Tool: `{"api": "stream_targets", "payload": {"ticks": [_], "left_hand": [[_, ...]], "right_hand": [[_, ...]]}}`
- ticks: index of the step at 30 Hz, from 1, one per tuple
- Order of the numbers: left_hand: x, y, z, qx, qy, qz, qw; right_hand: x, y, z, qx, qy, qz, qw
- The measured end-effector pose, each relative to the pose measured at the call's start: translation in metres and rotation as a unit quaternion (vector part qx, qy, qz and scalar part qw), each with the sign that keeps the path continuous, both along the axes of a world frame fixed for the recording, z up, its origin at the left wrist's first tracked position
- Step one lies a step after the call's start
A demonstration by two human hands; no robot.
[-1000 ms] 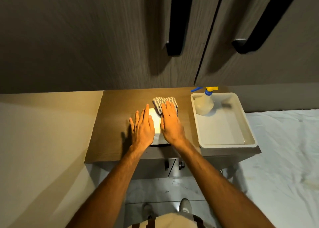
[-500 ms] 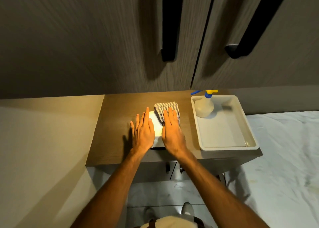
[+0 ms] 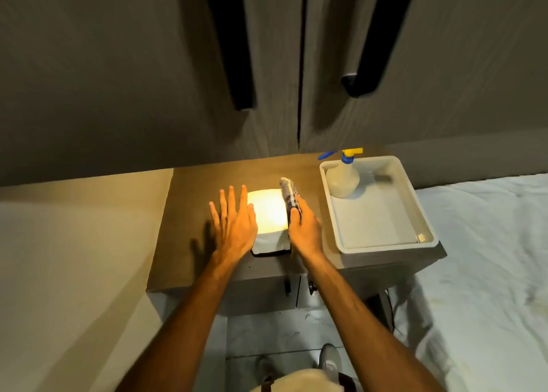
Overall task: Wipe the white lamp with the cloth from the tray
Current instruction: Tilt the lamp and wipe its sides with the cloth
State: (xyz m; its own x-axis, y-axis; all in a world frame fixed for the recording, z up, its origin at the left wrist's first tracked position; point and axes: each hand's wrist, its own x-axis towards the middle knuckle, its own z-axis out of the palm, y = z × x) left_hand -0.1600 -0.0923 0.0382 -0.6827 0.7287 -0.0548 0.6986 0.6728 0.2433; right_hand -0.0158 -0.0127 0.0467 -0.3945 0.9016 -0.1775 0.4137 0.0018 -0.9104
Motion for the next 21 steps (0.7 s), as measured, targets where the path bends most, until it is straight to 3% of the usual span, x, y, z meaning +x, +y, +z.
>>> {"api": "stream_targets", "payload": {"ticks": [3, 7, 17, 21], "left_hand": [[-0.003, 0.006, 0.019, -0.016, -0.046, -0.121, 0.991], [-0.004, 0.014, 0.038, -0.141, -0.099, -0.235, 0.957], [-0.001, -0.012, 0.068, -0.161, -0.065, -0.241, 0.955], [0.014, -0.028, 0.071, -0.176, -0.047, -0.225, 0.957]], "right_hand": [[0.023, 0.004, -0.013, -0.108, 0.067, -0.083, 0.988], [0.031, -0.008, -0.027, -0.189, 0.134, -0.087, 0.969], [0.027, -0.032, -0.036, -0.225, 0.110, -0.069, 0.966], [0.030, -0.063, -0.023, -0.152, 0.143, -0.001, 0.978]]}}
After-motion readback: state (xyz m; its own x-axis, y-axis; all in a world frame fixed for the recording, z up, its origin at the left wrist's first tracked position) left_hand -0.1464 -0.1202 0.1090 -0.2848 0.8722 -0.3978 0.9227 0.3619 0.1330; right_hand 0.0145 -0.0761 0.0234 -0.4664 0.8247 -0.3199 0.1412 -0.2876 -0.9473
